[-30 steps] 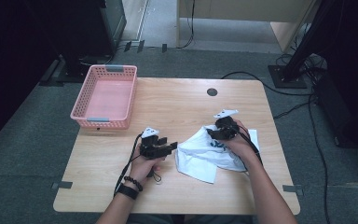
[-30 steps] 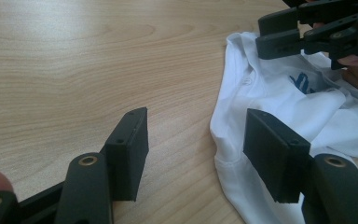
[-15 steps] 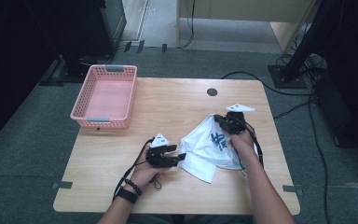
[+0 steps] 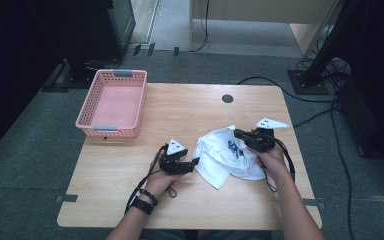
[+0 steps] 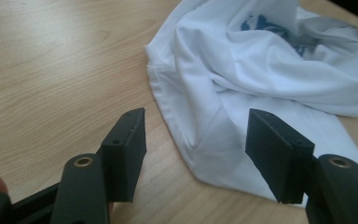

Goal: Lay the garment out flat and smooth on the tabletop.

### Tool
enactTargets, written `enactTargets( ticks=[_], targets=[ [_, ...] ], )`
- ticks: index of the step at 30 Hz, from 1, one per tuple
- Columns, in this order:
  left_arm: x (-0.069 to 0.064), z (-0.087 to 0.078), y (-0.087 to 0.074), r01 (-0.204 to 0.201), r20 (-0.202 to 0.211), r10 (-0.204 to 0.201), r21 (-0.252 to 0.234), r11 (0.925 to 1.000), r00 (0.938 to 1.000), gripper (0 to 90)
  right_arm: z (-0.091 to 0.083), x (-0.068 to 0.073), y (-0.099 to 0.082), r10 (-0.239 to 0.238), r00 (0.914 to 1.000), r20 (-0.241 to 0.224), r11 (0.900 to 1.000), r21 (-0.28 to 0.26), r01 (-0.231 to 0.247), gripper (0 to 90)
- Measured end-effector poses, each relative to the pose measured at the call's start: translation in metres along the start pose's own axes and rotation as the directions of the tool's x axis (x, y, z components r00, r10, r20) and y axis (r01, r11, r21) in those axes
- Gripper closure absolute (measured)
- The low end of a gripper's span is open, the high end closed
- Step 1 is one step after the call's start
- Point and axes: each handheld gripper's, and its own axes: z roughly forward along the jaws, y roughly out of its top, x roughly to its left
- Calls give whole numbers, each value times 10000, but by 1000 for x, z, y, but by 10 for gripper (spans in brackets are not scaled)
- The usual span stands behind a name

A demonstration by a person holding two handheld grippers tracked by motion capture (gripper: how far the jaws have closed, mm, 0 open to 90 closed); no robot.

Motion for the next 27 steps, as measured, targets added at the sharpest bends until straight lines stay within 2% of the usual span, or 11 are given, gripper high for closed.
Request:
enactTargets(
  ticks=[2, 3, 4, 5, 6, 11, 16, 18, 22, 25, 27],
  targets=[
    [-10, 7, 3, -312, -530, 323, 225, 9993, 9981, 377, 0, -6, -1, 250, 9949, 973, 9996, 124, -264, 874],
    [-14, 10, 3, -456, -737, 478, 316, 9985, 9961, 377, 2, -9, -2, 293, 9814, 1899, 9981, 480, -390, 869],
    [-17, 13, 3, -540, -861, 572, 397, 9978, 9946, 377, 5, -12, -3, 250, 9551, 2951, 9943, 917, -543, 818],
    [-18, 15, 3, -541, -985, 581, 431, 9976, 9934, 376, 7, -14, -4, 351, 9127, 4070, 9867, 1311, -964, 766],
    [-18, 16, 3, -591, -1089, 648, 548, 9967, 9919, 377, 6, -14, -4, 521, 8989, 4350, 9845, 1285, -1192, 732],
    [-11, 18, 6, -599, -1664, 709, 702, 9957, 9835, 378, -4, 13, 4, -146, 9334, 3585, 9935, 1105, -269, 570],
    [5, 16, 9, -463, -1978, 609, 776, 9959, 9783, 378, -7, 25, -7, -210, 9585, 2842, 9725, 2283, -464, 497],
    [17, 14, 12, -506, -2767, 709, 797, 9955, 9583, 378, -11, 22, -15, -249, 9569, 2893, 9659, 2538, -517, 497],
    [43, 7, 17, 23, -3890, 294, 807, 9967, 9208, 379, -17, 10, -32, -192, 9324, 3609, 9555, 2812, -892, 496],
    [44, -7, 19, 338, -3427, -203, 334, 9989, 9392, 379, -31, 9, -36, 1, 9070, 4212, 9750, 2015, -936, 499],
    [30, -12, 15, 7, -2713, 59, 242, 9997, 9625, 378, -39, 14, -34, 155, 9173, 3980, 9844, 1547, -837, 499]
  ],
)
